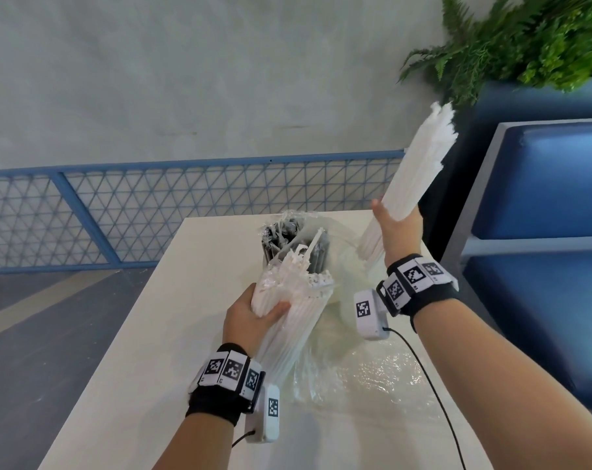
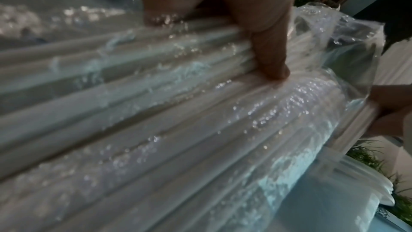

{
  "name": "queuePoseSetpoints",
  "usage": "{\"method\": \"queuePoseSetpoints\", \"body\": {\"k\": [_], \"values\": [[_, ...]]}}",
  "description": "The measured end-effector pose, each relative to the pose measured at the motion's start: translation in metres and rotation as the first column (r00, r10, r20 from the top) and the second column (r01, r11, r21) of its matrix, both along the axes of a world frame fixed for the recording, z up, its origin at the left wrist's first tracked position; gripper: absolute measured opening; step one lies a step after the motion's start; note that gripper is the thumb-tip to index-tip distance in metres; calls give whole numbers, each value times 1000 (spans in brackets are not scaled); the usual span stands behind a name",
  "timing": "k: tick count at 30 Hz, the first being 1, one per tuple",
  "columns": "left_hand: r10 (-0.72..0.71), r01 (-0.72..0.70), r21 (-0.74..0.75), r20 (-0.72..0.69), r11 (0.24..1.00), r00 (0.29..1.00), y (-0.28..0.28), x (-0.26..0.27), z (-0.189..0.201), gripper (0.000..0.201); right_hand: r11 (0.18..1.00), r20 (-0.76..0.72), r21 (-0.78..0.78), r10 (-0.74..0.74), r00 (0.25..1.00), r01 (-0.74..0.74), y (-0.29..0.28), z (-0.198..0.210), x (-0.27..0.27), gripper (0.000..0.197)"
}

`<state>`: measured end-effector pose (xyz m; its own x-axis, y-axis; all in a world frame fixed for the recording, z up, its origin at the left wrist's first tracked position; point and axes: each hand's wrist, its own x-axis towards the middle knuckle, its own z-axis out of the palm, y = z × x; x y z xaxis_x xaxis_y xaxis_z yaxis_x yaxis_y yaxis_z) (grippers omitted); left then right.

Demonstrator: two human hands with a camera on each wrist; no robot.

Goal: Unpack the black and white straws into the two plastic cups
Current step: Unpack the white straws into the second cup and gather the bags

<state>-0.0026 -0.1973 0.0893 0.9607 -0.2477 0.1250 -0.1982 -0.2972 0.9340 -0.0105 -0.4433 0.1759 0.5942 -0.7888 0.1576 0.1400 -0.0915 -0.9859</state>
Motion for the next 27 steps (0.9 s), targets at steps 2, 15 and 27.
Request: {"method": "queuePoseSetpoints", "body": {"k": [2, 15, 27], "values": [[5, -5, -5, -7, 1000, 1000, 1, 1, 0, 31, 999, -37, -22, 49, 998, -50, 5, -18, 0, 24], [24, -24, -40, -10, 999, 1000, 4, 4, -5, 33, 968, -64, -250, -46, 997, 28, 17, -44, -4, 45], [0, -3, -146, -16, 989, 1000, 16, 4, -4, 38, 460, -580, -509, 440, 685, -727, 93, -20, -21, 38]]}}
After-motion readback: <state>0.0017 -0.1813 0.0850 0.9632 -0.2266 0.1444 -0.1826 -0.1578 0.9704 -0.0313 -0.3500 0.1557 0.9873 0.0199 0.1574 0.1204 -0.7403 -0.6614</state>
